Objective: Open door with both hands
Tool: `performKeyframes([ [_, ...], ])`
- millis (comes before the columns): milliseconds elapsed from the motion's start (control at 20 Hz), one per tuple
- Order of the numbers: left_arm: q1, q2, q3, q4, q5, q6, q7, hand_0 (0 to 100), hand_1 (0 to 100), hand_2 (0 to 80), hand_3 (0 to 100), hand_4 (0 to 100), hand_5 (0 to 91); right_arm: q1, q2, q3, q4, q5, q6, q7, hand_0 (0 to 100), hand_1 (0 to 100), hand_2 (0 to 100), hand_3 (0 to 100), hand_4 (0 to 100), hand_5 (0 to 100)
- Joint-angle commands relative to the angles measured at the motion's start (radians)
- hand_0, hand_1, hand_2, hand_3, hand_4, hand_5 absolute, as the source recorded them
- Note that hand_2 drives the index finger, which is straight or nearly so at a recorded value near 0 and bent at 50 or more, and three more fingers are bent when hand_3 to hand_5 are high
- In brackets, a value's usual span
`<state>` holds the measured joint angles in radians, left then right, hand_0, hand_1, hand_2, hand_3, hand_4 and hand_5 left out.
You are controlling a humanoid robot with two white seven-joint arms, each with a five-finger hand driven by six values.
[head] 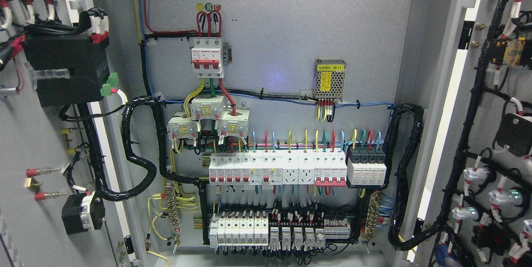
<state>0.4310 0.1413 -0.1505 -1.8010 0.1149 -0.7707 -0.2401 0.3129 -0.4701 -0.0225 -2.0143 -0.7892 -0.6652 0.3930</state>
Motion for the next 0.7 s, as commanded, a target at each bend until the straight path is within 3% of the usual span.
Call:
performKeyframes([
  [0,-0.155,-0.147,0.012,-0.201,-0.001,-0.565,0.004,12,39,0.0,0,0,0.0,0.011,-0.111,-0.126,-0.018,-0.07,0.003,0.0,12,39,0,0,0,0],
  [200,-0.215,-0.192,0.016,-0.228,-0.001,-0.591,0.002,12,39,0.0,0,0,0.0,0.041,-0.111,-0.14,-0.017,-0.071,0.003,0.001,12,39,0,0,0,0],
  [350,-0.215,-0.192,0.029,-0.238,-0.001,-0.671,0.005,12,39,0.0,0,0,0.0,0.075,-0.111,-0.168,-0.017,-0.1,0.001,0.001,12,39,0,0,0,0],
  [451,-0.206,-0.189,0.074,-0.238,0.0,-0.72,0.007,12,39,0.0,0,0,0.0,0.095,-0.111,-0.175,-0.017,-0.114,-0.002,0.001,12,39,0,0,0,0],
  [651,-0.184,-0.187,0.186,-0.238,0.012,-0.725,0.016,12,39,0.0,0,0,0.0,0.129,-0.111,-0.206,-0.017,-0.12,-0.004,0.003,12,39,0,0,0,0],
])
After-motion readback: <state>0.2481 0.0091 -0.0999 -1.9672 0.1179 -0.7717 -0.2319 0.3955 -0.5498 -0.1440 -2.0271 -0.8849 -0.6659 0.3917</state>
